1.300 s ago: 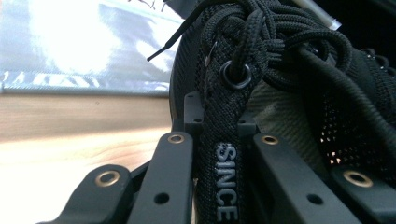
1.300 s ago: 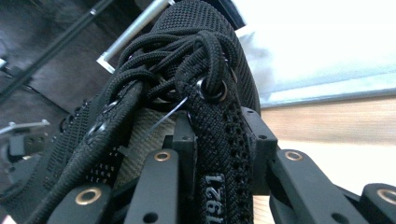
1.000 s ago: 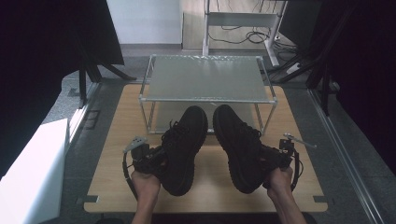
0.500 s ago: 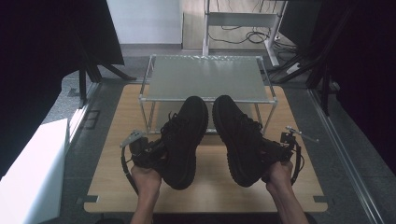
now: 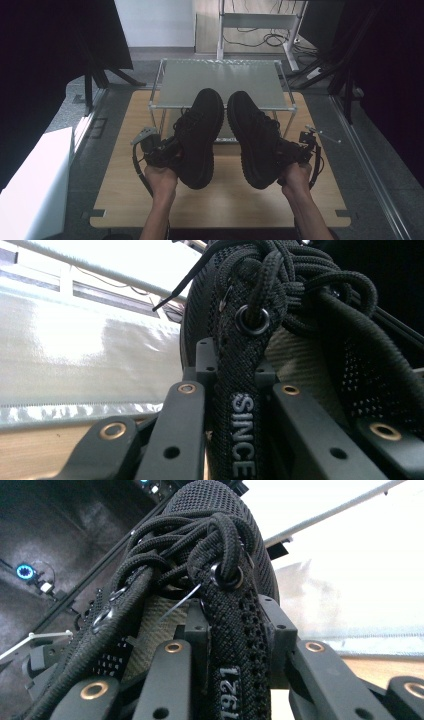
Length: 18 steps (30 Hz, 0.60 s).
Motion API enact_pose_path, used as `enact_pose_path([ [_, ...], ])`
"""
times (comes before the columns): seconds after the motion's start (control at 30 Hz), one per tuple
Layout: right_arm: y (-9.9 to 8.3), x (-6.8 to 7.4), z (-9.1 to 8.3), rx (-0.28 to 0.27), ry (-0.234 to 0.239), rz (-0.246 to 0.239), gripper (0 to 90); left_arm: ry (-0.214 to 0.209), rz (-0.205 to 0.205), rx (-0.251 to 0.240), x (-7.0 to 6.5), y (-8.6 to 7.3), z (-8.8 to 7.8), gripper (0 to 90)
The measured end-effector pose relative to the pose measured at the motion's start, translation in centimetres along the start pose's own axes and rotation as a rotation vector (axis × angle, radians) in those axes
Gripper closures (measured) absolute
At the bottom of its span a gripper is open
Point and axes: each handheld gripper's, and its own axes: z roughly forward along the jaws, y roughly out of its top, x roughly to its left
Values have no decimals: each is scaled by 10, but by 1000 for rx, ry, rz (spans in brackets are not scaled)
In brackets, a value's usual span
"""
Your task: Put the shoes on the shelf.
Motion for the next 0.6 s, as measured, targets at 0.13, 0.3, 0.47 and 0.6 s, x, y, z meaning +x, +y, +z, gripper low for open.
enact_pose_path([
  [0.13, 4, 3, 4, -9, -3, 1, 714, 5, -1, -2, -1, 6, 5, 812],
  [0.3, 11, 9, 12, -17, -10, -3, 715, 17, -3, -7, -3, 15, 11, 813],
  [0.47, 19, 13, 20, -31, -20, 0, 715, 16, -31, -19, -1, 23, 18, 813],
  [0.6, 27, 16, 27, -44, -28, 7, 715, 26, -42, -29, -2, 32, 25, 813],
])
